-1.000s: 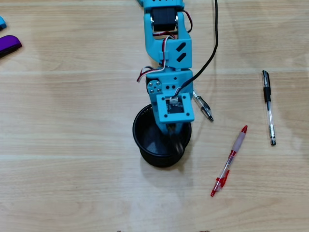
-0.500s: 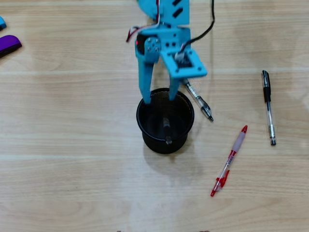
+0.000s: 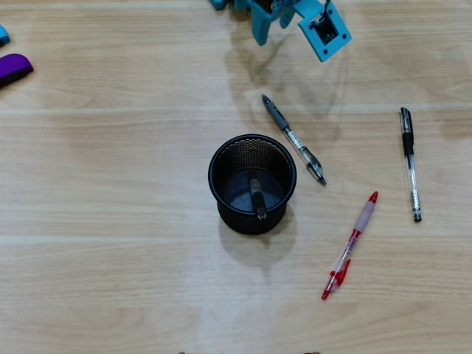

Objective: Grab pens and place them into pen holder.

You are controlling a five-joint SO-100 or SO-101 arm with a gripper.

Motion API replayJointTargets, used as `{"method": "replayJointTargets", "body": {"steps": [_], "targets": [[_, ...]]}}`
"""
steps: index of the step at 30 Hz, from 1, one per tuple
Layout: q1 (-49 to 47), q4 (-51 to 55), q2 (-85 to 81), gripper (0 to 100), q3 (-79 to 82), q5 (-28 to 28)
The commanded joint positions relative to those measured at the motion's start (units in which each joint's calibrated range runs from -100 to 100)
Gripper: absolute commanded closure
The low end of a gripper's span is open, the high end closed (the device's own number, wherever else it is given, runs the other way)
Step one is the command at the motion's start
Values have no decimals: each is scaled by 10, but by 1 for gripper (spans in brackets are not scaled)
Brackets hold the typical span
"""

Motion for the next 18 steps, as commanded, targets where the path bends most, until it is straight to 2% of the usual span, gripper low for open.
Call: {"method": "replayJointTargets", "body": {"steps": [1,5,13,18], "targets": [[-26,-94,-14,76,54,-13],[-32,-210,7,72,103,-14],[-26,-294,144,72,67,-11],[-21,-299,244,72,-15,-8]]}}
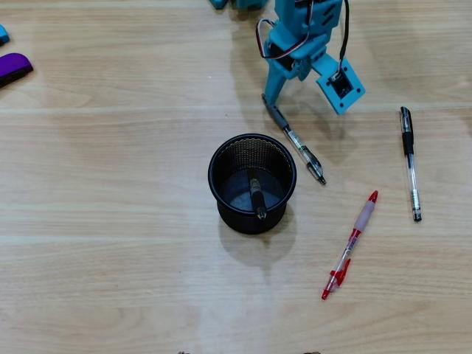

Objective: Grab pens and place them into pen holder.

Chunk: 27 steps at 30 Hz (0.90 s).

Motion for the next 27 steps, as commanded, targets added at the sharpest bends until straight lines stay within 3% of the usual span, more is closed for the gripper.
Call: {"method": "replayJointTargets", "body": {"steps": [1,15,18,20,27], "targets": [[11,-10,68,72,-87,11],[55,-10,263,73,-207,38],[55,-10,268,83,-207,33],[56,-11,268,98,-209,32],[55,7,220,98,-250,21]]}}
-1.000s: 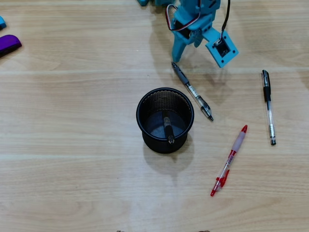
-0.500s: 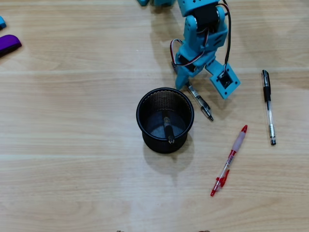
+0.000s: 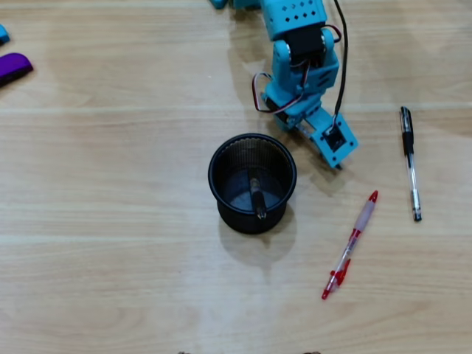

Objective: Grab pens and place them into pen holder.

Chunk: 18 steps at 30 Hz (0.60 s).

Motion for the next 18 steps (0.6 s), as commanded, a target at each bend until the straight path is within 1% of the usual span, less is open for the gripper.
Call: {"method": "replayJointTargets", "body": {"steps": [1,2,3,6,8,9,11,12,13,15,18], "targets": [[-8,8,-67,98,-34,-7],[-22,2,-132,98,-45,-7],[-25,-7,-162,98,-52,-7],[-25,-90,-242,98,-70,-7],[-16,-180,-280,98,-65,-7],[2,-266,-302,98,-59,-7],[22,-348,-308,98,-40,-12],[51,-426,-308,98,-10,-13],[63,-462,-307,98,10,-19],[89,-511,-307,98,54,-50],[130,-536,-286,98,118,-105]]}}
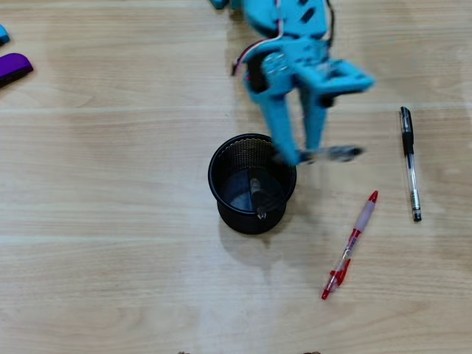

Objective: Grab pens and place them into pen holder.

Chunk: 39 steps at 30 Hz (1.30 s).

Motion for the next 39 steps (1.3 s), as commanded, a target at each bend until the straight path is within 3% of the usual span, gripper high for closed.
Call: {"method": "replayJointTargets", "body": {"steps": [1,8,14,21,22,27,32,35,39], "targets": [[43,-44,-2,98,35,-45],[55,-37,44,98,48,-43],[51,-37,39,83,48,-21],[55,-27,-1,83,50,-4],[52,-2,-10,83,48,-1],[23,316,-70,83,-63,132],[-37,539,-71,83,-201,225],[-70,601,-21,83,-264,251],[-129,608,118,83,-385,255]]}}
